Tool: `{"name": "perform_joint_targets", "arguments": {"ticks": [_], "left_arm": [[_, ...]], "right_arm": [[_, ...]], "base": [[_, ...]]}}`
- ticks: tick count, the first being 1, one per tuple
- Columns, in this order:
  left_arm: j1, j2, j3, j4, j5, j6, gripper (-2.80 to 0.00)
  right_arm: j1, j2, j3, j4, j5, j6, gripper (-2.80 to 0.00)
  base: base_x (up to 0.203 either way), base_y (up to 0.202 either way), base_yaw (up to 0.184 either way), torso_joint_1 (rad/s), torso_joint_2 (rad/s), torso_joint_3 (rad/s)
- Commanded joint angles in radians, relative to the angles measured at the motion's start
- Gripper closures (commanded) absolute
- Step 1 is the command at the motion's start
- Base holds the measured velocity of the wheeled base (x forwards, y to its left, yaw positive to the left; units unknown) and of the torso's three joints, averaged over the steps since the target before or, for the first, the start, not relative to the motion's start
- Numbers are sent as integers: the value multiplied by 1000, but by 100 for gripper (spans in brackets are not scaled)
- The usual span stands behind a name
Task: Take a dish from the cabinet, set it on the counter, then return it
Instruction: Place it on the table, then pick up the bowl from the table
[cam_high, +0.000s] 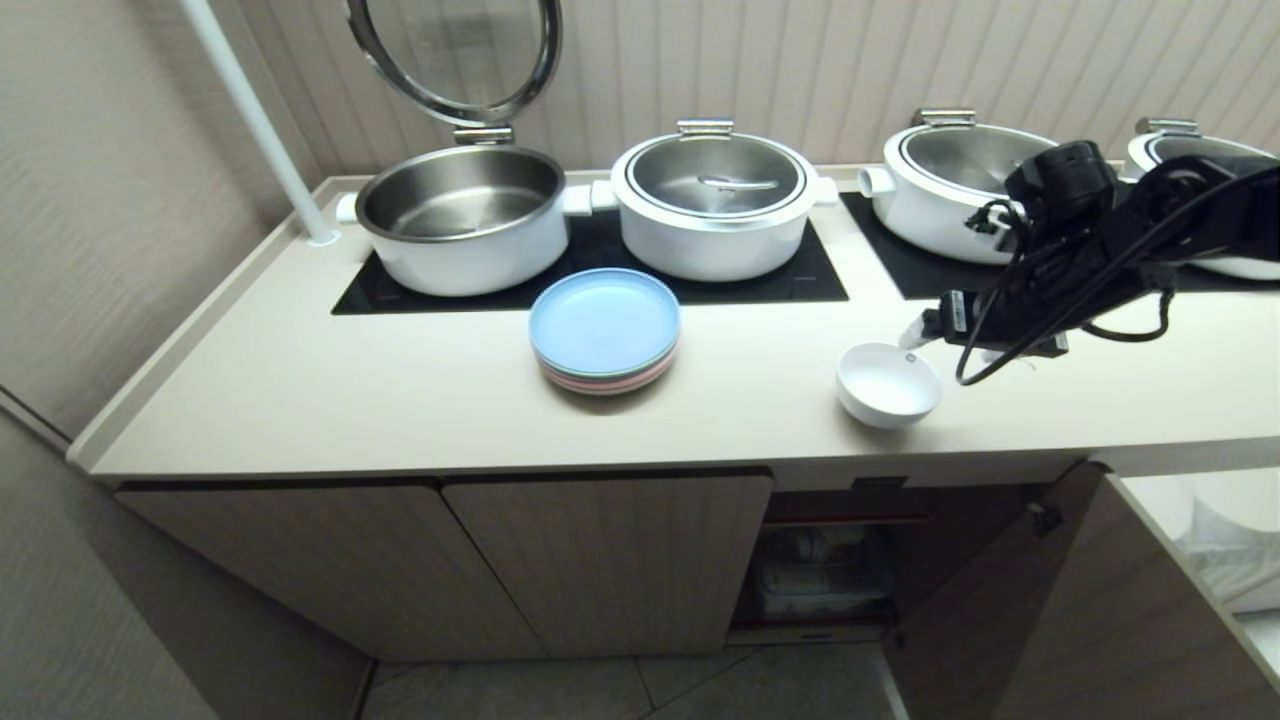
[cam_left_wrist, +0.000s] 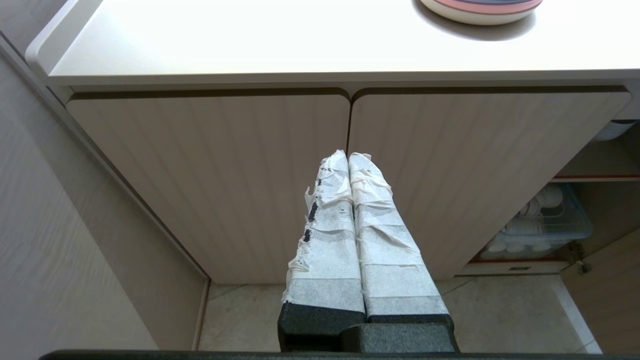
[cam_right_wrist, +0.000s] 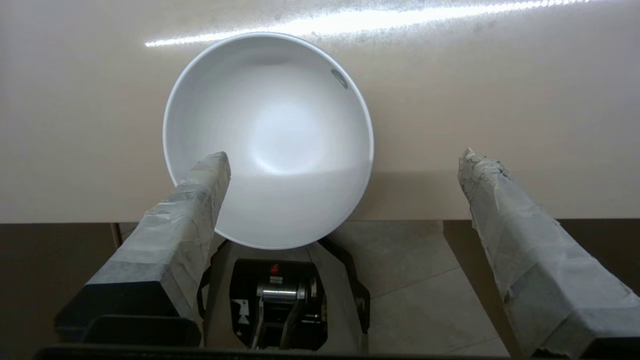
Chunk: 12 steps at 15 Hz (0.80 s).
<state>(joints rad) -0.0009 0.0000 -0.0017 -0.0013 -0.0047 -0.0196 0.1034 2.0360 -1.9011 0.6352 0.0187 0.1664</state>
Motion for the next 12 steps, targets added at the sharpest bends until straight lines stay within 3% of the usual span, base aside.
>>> {"name": "perform_joint_targets", "arguments": {"ticks": [1,5,6,12], "left_arm": [[1,0,0,0,0,0,0],[-1,0,0,0,0,0,0],[1,0,0,-2,0,0,0],[0,0,0,0,0,0,0]], "right_arm": [[5,-48,60,-47,-3,-19,-280],[7,-106,283,-361,-46,-99,-280],[7,-123,330,-420,-56,-123,0],[7,-199,385,-467,-62,-154,0]], "base": [[0,0,0,0,0,0],[0,0,0,0,0,0],[0,0,0,0,0,0],[0,0,0,0,0,0]]}}
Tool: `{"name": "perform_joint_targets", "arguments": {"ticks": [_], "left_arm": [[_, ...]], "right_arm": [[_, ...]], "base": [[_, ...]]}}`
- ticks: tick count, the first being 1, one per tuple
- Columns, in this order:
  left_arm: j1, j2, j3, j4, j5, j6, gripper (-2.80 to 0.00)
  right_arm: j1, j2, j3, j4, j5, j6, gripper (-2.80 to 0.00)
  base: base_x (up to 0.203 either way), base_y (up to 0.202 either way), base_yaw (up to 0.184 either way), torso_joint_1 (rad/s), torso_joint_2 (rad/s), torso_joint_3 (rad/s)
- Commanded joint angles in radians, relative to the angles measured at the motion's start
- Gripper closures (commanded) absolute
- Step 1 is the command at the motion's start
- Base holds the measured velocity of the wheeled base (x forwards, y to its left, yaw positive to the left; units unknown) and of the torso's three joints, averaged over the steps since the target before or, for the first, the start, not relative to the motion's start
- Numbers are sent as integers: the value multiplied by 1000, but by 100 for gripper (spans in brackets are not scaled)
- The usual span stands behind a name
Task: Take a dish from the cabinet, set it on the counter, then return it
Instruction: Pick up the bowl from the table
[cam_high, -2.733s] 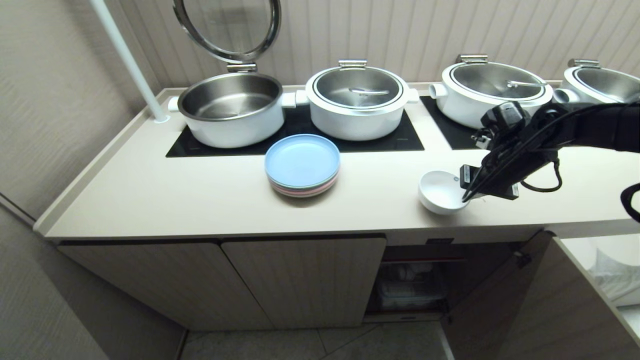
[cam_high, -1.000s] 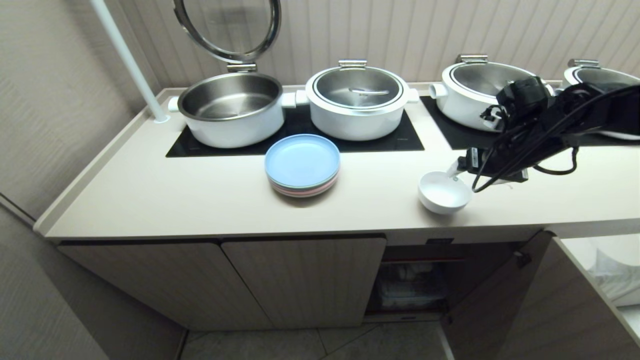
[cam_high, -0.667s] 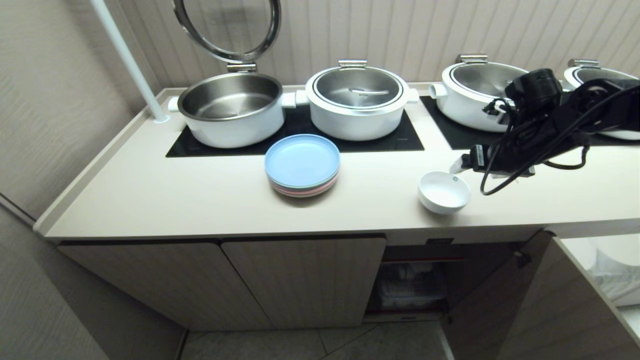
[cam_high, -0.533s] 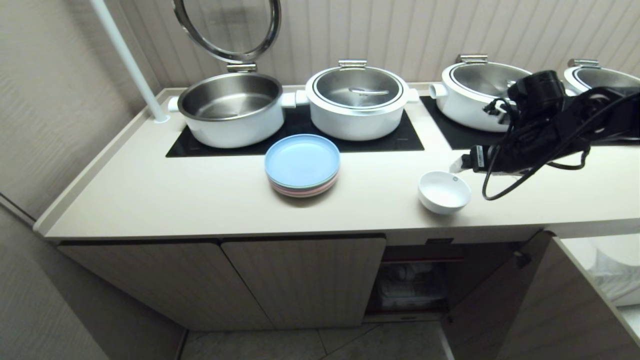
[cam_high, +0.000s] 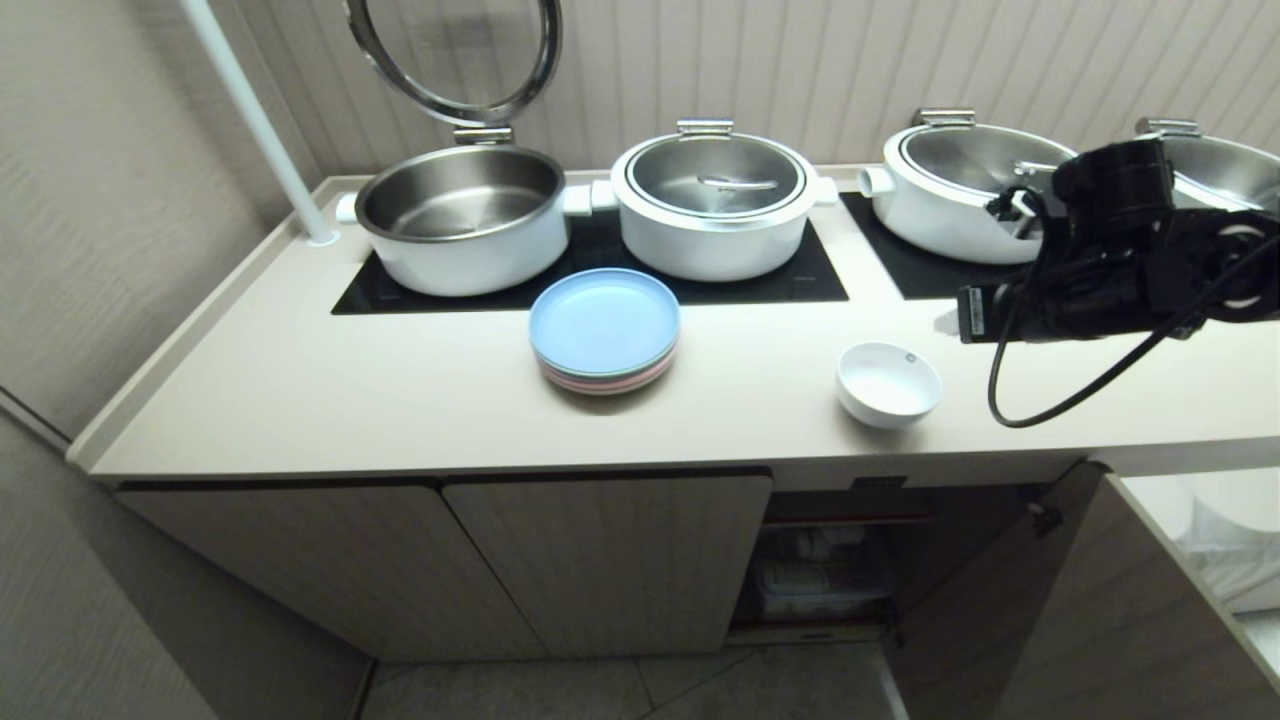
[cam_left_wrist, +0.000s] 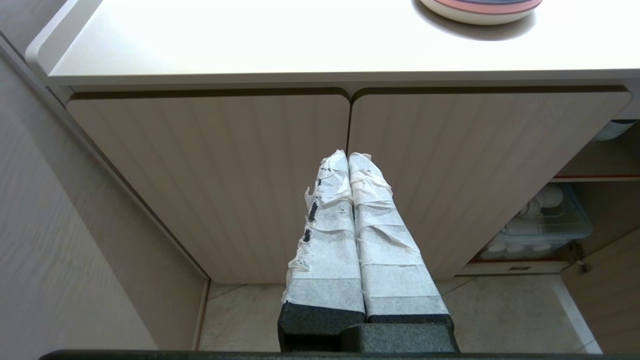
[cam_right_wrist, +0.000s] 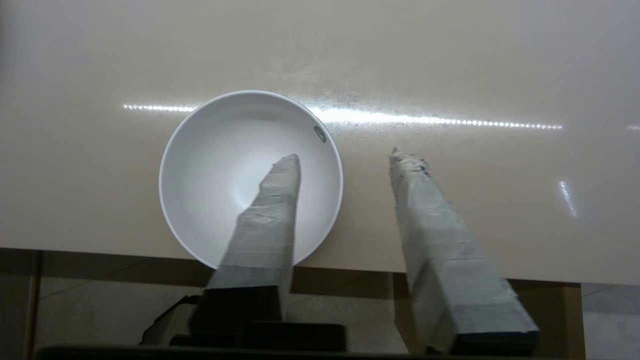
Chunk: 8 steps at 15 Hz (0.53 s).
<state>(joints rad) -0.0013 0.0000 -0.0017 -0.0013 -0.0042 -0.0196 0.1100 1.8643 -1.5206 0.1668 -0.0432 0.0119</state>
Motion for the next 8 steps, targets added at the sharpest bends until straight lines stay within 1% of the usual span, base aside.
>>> {"name": "perform_joint_targets", "arguments": {"ticks": [1,5,8], "left_arm": [[1,0,0,0,0,0,0],[0,0,0,0,0,0,0],[0,0,0,0,0,0,0]], "right_arm": [[0,-44,13,0,-2,0,0],[7,-168,77,-16,-6,0,0],[11,-310,191,-75,-38,-4,0]], "base": [[0,0,0,0,0,0],[0,0,0,0,0,0],[0,0,0,0,0,0]]}}
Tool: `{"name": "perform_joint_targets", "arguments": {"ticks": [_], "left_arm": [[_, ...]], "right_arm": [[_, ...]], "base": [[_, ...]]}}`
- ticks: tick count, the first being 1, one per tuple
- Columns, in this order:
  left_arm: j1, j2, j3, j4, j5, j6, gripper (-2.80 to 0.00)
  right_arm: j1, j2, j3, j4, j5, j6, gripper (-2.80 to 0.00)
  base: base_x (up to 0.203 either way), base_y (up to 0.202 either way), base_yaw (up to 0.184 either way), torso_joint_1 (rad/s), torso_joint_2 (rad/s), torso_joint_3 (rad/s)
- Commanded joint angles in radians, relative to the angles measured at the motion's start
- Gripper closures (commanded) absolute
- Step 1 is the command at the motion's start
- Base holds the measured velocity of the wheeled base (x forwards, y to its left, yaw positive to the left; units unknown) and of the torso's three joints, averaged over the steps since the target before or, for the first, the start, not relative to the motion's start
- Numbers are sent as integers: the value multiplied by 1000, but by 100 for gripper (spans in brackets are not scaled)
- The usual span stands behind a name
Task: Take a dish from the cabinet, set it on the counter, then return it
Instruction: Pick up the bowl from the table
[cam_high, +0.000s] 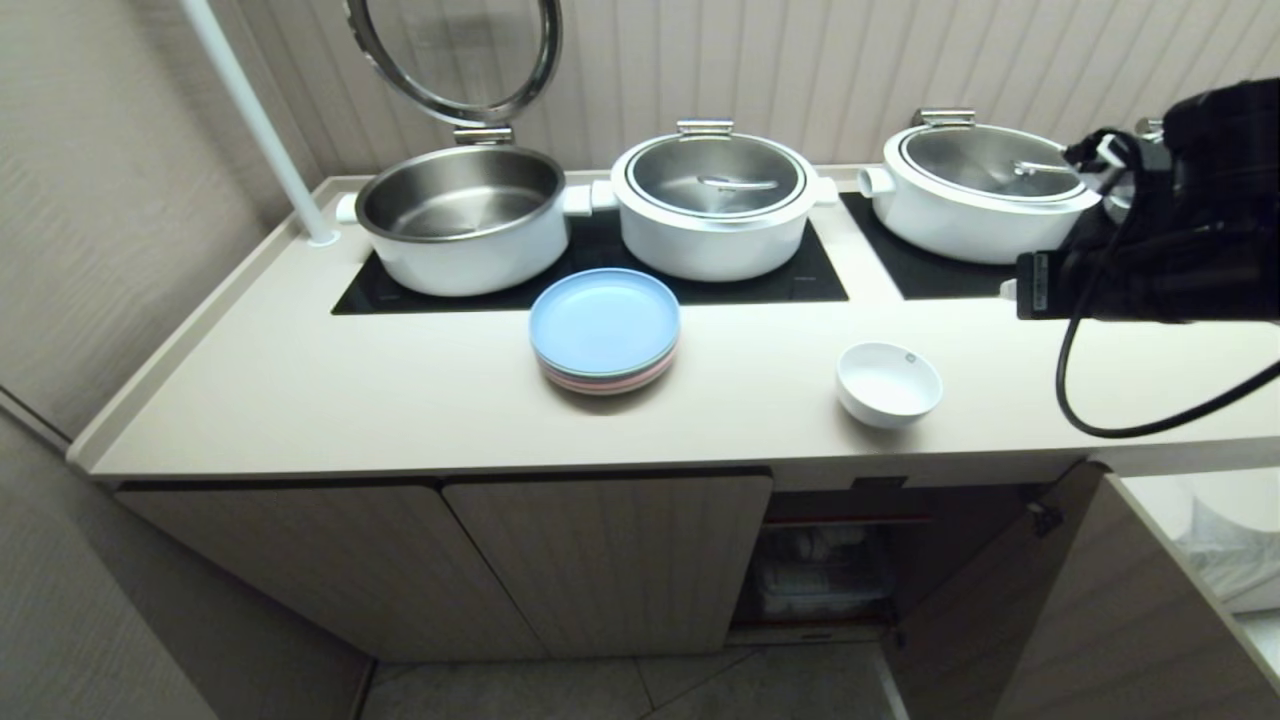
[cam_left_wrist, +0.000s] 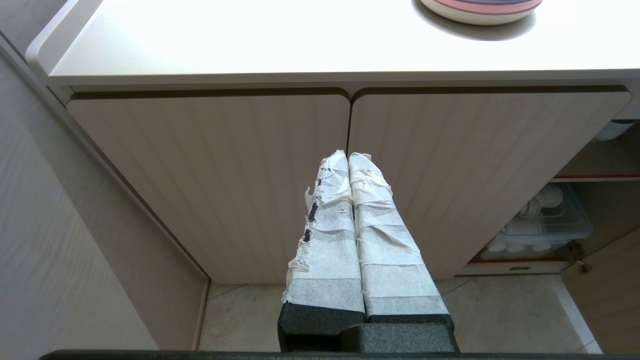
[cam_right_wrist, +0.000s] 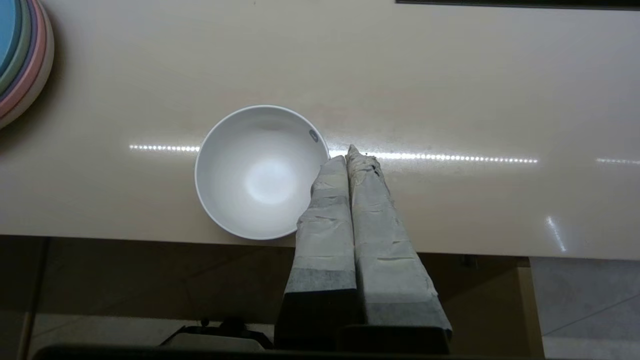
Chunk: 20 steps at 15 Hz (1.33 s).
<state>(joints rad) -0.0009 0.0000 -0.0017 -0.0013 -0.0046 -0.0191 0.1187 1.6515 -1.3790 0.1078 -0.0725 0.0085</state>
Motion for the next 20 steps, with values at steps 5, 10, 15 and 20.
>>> {"name": "perform_joint_targets", "arguments": {"ticks": [5,10,15,20], "left_arm": [[0,0,0,0,0,-1,0],[1,0,0,0,0,-1,0],[1,0,0,0,0,-1,0],[1,0,0,0,0,-1,0]], "right_arm": [[1,-377,275,-93,-30,5,0],[0,-725,585,-110,-26,10,0],[-23,-1124,1005,-196,7,13,0],[-62,-1392,1359,-355,25,30,0]], "base": [[0,0,0,0,0,0],[0,0,0,0,0,0],[0,0,0,0,0,0],[0,0,0,0,0,0]]}}
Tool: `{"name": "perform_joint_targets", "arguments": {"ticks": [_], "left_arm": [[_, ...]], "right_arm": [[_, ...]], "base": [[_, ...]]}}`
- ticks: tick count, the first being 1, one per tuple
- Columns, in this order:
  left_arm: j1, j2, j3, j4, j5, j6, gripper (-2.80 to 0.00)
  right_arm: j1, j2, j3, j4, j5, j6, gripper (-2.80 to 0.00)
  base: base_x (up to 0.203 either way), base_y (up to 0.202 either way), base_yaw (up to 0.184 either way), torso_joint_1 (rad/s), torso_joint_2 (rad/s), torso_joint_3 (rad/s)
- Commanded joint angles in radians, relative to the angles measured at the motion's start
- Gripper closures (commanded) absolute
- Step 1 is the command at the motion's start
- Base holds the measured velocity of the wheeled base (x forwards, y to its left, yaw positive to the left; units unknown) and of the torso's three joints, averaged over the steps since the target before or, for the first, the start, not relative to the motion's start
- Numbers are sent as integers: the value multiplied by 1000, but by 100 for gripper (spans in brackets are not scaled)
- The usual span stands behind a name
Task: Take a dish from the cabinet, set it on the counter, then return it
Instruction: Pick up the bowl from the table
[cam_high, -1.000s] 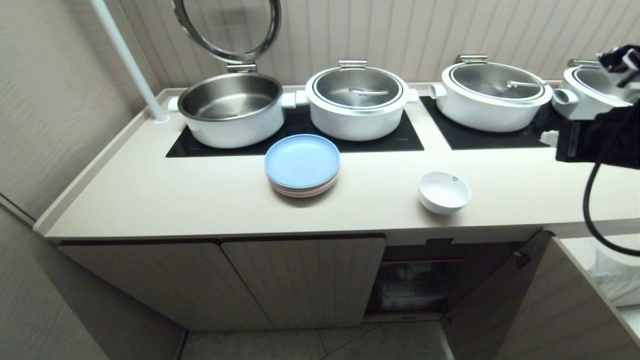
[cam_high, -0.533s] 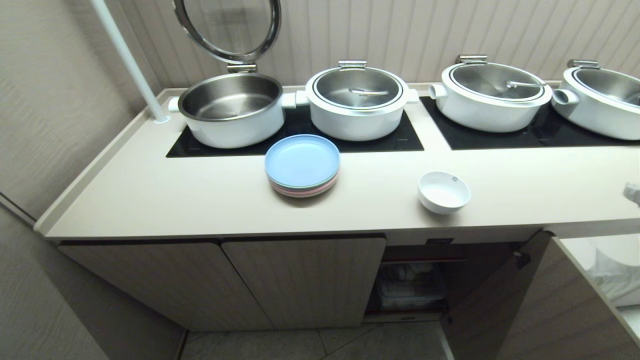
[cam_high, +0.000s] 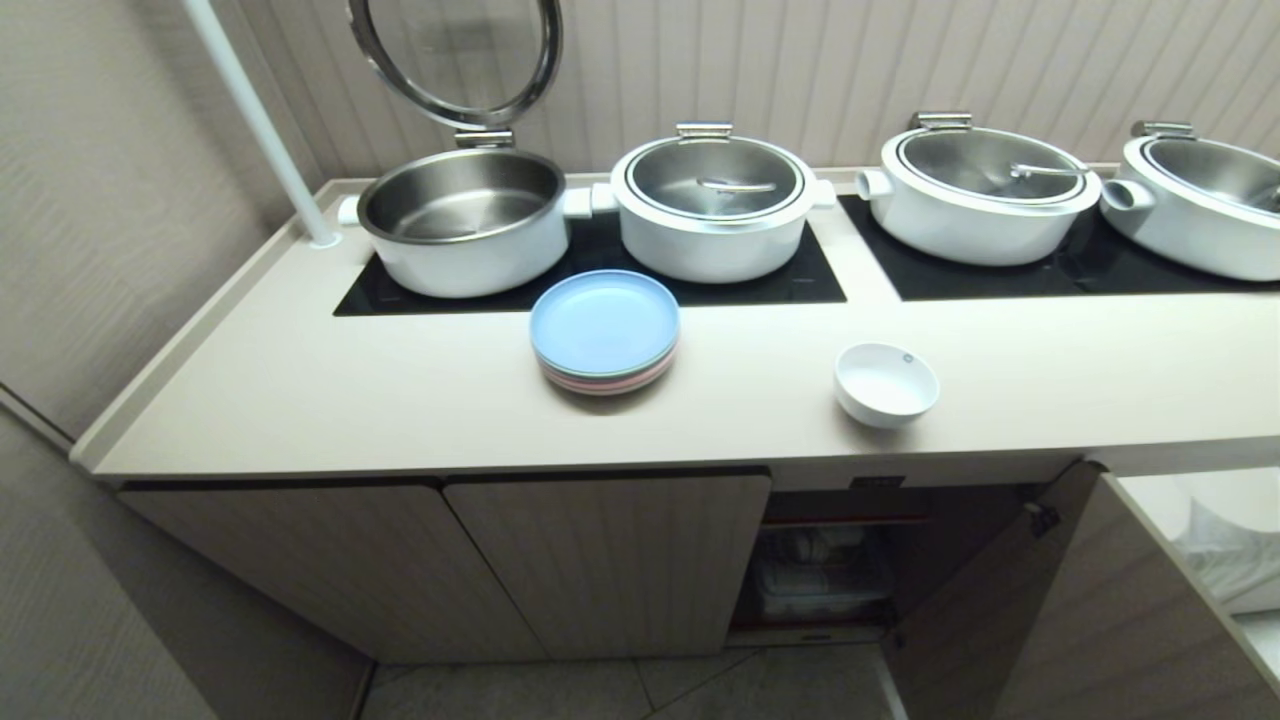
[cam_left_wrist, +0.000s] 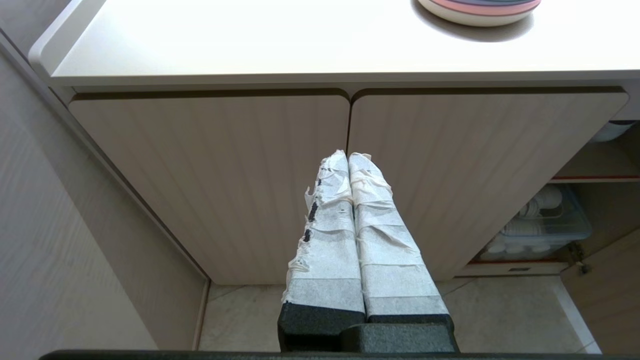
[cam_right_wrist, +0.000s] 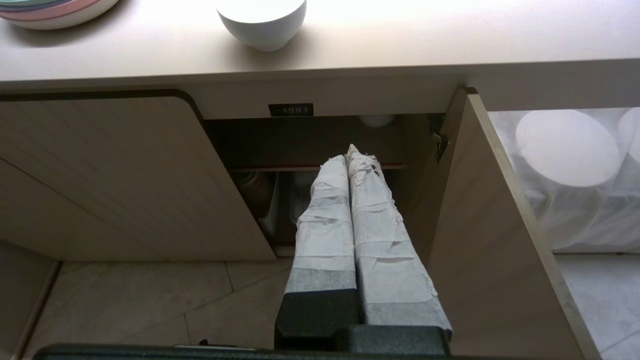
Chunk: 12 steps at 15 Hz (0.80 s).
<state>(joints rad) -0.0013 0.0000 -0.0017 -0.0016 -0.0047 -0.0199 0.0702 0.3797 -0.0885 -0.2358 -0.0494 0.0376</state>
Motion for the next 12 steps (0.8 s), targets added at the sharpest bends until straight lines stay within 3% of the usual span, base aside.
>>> {"name": "perform_joint_targets", "arguments": {"ticks": [1,4,12], "left_arm": [[1,0,0,-1,0,0,0],[0,0,0,0,0,0,0],[1,0,0,0,0,0,0]], "right_arm": [[-27,-146,83,15,13,9,0],[-67,-231,87,131,63,31,0],[-69,-380,87,231,62,28,0]], "base": [[0,0,0,0,0,0],[0,0,0,0,0,0],[0,0,0,0,0,0]]}}
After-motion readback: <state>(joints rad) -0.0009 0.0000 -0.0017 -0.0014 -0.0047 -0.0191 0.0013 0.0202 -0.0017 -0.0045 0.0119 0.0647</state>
